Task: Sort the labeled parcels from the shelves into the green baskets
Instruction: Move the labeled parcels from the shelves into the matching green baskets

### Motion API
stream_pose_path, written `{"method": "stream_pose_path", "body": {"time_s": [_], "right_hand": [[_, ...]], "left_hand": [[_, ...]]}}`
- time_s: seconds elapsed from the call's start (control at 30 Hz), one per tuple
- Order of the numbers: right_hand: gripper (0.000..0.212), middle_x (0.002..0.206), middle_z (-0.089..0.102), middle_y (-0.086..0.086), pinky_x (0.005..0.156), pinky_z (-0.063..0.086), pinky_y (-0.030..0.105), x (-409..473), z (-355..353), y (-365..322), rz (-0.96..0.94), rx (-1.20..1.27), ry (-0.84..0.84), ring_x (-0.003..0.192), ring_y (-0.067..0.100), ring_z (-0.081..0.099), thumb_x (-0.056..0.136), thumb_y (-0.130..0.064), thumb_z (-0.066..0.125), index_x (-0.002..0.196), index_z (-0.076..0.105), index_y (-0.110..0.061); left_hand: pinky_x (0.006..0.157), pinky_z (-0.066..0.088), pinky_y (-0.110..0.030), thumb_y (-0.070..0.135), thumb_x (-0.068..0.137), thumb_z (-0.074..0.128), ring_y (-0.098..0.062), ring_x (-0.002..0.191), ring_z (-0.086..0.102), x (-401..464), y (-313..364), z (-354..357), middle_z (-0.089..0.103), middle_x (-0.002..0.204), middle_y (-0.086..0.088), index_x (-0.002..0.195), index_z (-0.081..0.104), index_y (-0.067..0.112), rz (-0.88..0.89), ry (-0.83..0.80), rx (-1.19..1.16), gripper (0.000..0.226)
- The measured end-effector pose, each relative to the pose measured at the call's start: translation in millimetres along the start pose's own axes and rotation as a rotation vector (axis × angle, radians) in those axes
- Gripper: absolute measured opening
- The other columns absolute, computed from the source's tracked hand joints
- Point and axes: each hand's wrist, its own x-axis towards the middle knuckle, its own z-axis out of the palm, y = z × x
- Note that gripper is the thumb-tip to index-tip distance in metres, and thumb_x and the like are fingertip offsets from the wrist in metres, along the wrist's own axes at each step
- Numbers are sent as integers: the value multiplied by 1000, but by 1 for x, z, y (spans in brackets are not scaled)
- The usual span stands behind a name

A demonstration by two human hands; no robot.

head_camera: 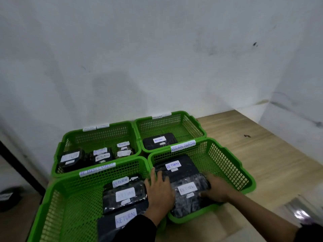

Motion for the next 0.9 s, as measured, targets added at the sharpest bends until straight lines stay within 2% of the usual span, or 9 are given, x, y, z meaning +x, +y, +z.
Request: {"method": "stream_pose_path", "body": {"time_s": [0.07, 0.13, 0.23, 0.3, 0.47, 0.53, 0.63, 0.73, 0.9], "right_hand": [[79, 136, 51, 6, 99, 44, 35, -12, -4, -12, 0, 7, 71, 118, 24, 53, 74, -47, 70, 140, 33, -23], [72, 135, 51, 7, 99, 44, 34, -29, -10, -31, -17, 44, 112, 117, 23, 53, 80, -38, 69, 140, 34, -21], [71, 140, 48, 8, 101, 40, 32, -52, -23, -57, -87, 51, 187, 124, 22, 48, 82, -32, 69, 142, 33, -16], [71, 144, 44, 8, 103, 39, 33, -72, -31, -76, -138, 58, 247, 128, 22, 45, 83, -34, 68, 142, 33, -17], [67, 142, 46, 8, 102, 43, 37, -134, -35, -118, -237, 99, 355, 126, 24, 47, 85, -34, 66, 142, 34, -19], [63, 134, 53, 7, 96, 46, 36, -165, -30, -133, -266, 129, 387, 118, 23, 54, 85, -34, 66, 139, 38, -20], [58, 128, 56, 6, 94, 48, 34, -211, -12, -153, -303, 211, 413, 108, 21, 59, 84, -32, 68, 135, 42, -21], [58, 127, 56, 5, 94, 47, 32, -255, 14, -165, -309, 237, 441, 111, 20, 58, 83, -32, 69, 134, 44, -22], [56, 125, 56, 4, 95, 47, 34, -322, 51, -187, -303, 225, 389, 115, 19, 56, 83, -32, 69, 132, 45, -21]], "left_hand": [[112, 12, -54, 44, 92, 40, -29, 145, -2, -2, -6, -6, 14, 156, -5, 134, 40, 16, 36, -3, -86, 50], [113, 17, -51, 44, 91, 44, -26, 145, 6, -6, -14, -19, 14, 155, -3, 136, 37, 17, 63, 26, -192, 52], [110, 28, -41, 41, 90, 50, -19, 134, 30, -11, -32, -50, 34, 144, -2, 131, 40, 19, 76, 157, -334, 48], [106, 33, -37, 38, 90, 53, -17, 126, 39, -22, -49, -74, 41, 137, -2, 129, 41, 17, 87, 227, -402, 46], [101, 38, -33, 33, 91, 55, -18, 120, 45, -74, -100, -124, 44, 136, -5, 129, 43, 15, 105, 305, -486, 44], [100, 40, -34, 32, 90, 56, -16, 116, 48, -107, -118, -133, 44, 136, -6, 129, 43, 16, 106, 315, -518, 43], [98, 43, -36, 30, 89, 58, -20, 120, 49, -159, -140, -138, 47, 134, -6, 127, 45, 17, 103, 319, -548, 42], [96, 43, -35, 26, 88, 60, -21, 119, 51, -210, -158, -135, 51, 130, -8, 124, 47, 14, 89, 316, -548, 40], [90, 39, -29, 26, 88, 61, -21, 114, 51, -283, -190, -133, 51, 127, -7, 123, 47, 14, 86, 275, -523, 40]]}}
